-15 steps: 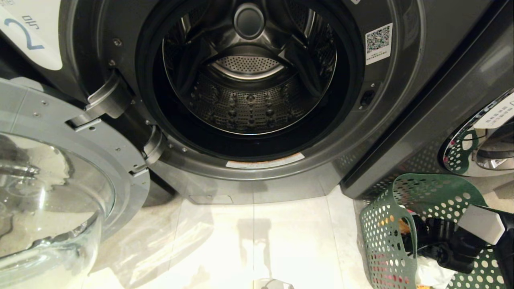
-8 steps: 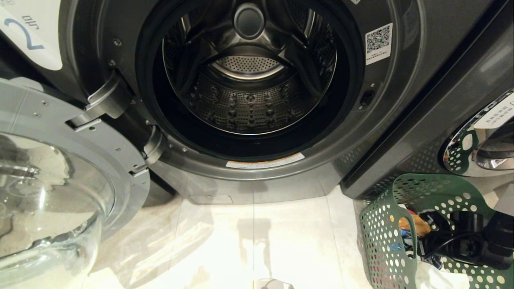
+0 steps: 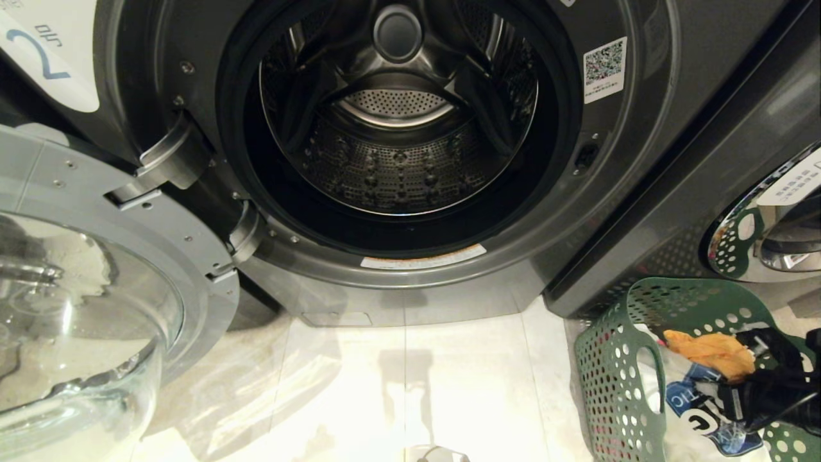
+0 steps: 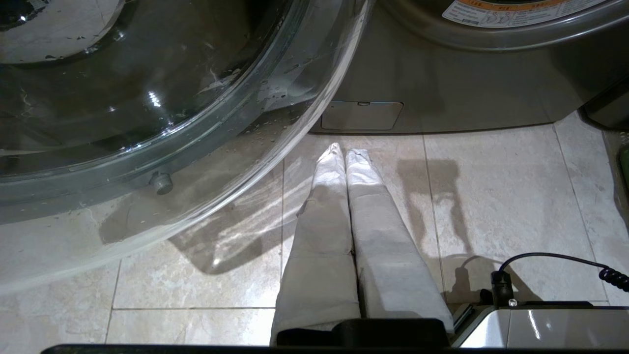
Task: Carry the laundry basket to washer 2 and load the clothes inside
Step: Place the clothes into the washing machine
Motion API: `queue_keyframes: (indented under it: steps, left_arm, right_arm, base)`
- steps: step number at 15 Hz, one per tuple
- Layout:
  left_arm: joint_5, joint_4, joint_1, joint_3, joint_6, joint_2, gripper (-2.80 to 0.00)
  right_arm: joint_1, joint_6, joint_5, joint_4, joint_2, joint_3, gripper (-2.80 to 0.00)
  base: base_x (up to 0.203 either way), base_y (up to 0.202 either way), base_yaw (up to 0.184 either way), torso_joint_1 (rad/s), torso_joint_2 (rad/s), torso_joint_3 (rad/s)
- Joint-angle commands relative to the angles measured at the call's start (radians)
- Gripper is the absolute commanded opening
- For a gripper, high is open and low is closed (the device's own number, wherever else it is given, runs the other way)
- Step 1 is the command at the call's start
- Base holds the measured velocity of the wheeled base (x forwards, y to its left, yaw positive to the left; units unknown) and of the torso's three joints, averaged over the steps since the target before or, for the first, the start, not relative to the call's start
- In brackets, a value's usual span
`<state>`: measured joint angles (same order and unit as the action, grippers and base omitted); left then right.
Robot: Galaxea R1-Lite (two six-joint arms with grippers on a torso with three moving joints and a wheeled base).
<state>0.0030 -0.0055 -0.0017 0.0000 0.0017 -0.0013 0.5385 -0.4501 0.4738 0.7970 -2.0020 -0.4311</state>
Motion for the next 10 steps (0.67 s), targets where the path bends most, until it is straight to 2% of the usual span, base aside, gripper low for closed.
queue_keyframes:
  steps: [1,5,8,10]
  left_arm:
    - [0.000,-0.001,0.000,0.000,0.000,0.000,-2.80]
    - [0.000,-0.001,0.000,0.000,0.000,0.000,-2.80]
    - [0.000,-0.001,0.000,0.000,0.000,0.000,-2.80]
    - [0.000,-0.001,0.000,0.000,0.000,0.000,-2.80]
  right_arm:
    - [0.029,-0.005,0.000,0.005,0.296,0.137,-2.80]
    - [0.084,-0.001,-0.002,0.003,0.653,0.253,-2.80]
    - [0.097,0.027,0.003,0.002,0.861,0.206,-2.80]
    - [0.097,0.044,0.023,-0.017,0.944,0.113,-2.80]
  base:
    - [0.000,0.000,0.000,0.000,0.00,0.000]
    - [0.000,0.000,0.000,0.000,0.00,0.000]
    - [0.000,0.000,0.000,0.000,0.00,0.000]
    - [0.000,0.000,0.000,0.000,0.00,0.000]
